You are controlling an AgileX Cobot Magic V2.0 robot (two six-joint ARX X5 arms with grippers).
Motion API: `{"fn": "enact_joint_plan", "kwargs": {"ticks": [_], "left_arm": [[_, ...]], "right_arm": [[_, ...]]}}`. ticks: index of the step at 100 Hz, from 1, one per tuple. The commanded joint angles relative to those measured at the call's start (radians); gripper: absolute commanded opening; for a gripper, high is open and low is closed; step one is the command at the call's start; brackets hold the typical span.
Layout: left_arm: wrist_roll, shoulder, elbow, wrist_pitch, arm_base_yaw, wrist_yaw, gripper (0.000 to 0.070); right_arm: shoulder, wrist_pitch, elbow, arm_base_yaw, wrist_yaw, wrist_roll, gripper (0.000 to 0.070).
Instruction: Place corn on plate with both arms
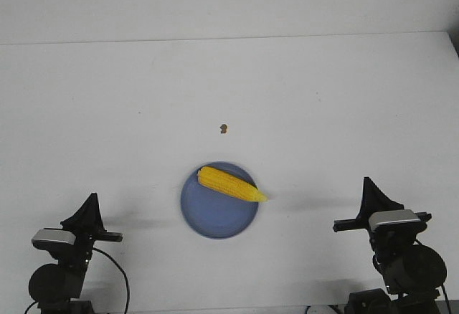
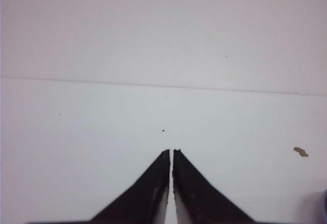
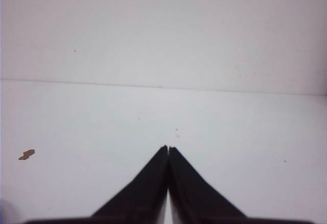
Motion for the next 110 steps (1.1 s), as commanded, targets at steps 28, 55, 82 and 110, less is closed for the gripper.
{"fn": "enact_joint_plan", "kwargs": {"ticks": [28, 55, 82, 110], "left_arm": [[0.004, -0.001, -0.020, 0.010, -0.002, 0.002, 0.0012], [0.004, -0.001, -0.020, 0.010, -0.002, 0.002, 0.0012], [0.004, -0.001, -0.020, 0.010, -0.002, 0.002, 0.0012], [0.004, -0.001, -0.020, 0.010, -0.002, 0.002, 0.0012]], "right_arm": [[0.000, 0.010, 0.008, 0.000, 0.001, 0.011, 0.0001], [0.000, 0.010, 0.008, 0.000, 0.001, 0.011, 0.0001], [0.000, 0.010, 0.008, 0.000, 0.001, 0.011, 0.0001], [-0.061, 0.057, -0.059, 0.000, 0.035, -0.005, 0.0001]]}}
